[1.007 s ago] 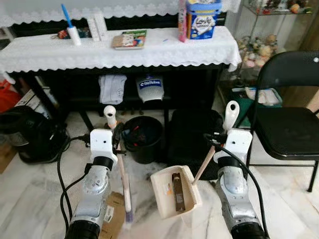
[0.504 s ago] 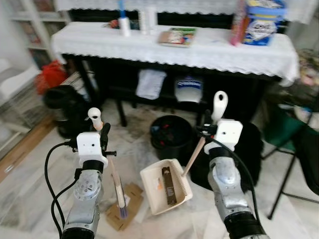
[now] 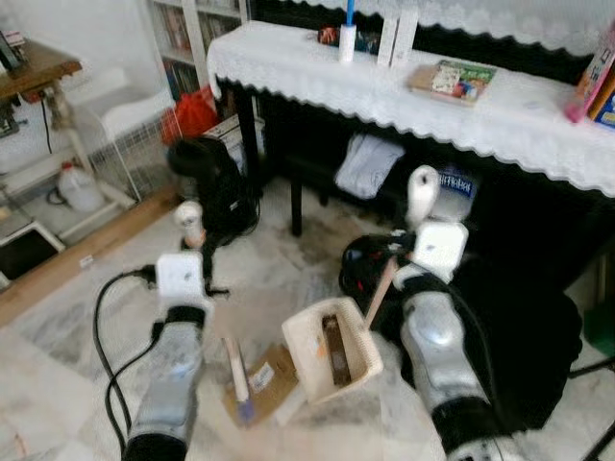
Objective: Sweep floor
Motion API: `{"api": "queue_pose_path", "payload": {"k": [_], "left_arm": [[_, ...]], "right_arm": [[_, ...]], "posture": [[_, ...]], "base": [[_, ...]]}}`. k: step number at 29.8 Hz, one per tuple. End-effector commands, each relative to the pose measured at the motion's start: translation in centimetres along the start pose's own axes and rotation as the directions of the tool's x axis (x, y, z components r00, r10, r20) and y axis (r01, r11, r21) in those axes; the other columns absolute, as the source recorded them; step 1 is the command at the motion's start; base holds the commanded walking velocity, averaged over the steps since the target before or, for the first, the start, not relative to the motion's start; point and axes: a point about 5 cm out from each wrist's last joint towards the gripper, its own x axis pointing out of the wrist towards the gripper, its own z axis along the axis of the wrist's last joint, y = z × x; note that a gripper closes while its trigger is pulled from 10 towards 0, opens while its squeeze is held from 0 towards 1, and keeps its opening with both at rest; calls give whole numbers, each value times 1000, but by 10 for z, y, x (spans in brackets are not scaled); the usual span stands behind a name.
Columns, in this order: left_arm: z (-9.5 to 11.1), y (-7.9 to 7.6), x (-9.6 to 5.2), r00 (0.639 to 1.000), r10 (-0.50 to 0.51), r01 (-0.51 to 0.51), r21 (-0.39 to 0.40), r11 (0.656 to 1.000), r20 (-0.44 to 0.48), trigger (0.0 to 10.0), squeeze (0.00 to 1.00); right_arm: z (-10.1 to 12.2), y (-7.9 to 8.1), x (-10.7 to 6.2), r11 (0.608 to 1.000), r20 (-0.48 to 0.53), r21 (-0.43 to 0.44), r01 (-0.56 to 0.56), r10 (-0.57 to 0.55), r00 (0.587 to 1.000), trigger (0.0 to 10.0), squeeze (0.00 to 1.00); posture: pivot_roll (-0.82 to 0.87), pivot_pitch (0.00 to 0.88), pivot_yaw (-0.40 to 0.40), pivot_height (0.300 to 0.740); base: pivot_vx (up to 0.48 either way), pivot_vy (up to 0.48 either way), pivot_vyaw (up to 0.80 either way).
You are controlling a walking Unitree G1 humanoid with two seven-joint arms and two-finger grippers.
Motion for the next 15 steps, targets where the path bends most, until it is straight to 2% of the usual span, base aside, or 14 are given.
{"api": "queue_pose_path", "payload": {"k": [1, 4, 8, 13, 15], "left_arm": [[8, 2, 3, 999, 34, -34, -9, 999, 35, 10000, 0], [6, 5, 2, 998, 64, -63, -43, 997, 19, 10000, 0], [6, -2, 0, 1000, -8, 9, -24, 1000, 23, 10000, 0], [5, -1, 0, 1000, -14, 14, -17, 1000, 17, 10000, 0], [4, 9, -2, 999, 25, -26, 34, 999, 29, 10000, 0]], "right_arm": [[10, -3, 4, 1000, 52, 21, 16, -17, 998, 10000, 0], [6, -2, 3, 999, 35, 32, 16, -17, 999, 10000, 0], [4, 2, 1, 999, 32, 33, 3, -4, 999, 10000, 0], [6, 2, 2, 999, 39, 35, 2, -4, 999, 10000, 0], [8, -3, 2, 1000, 45, 26, 1, -2, 999, 10000, 0]], "posture": [[79, 0, -14, 740], [97, 0, -15, 740], [88, 0, -8, 740], [78, 0, -12, 740], [78, 0, -28, 740]], "base": [[0, 0, 800], [0, 0, 800], [0, 0, 800], [0, 0, 800], [0, 0, 800]]}}
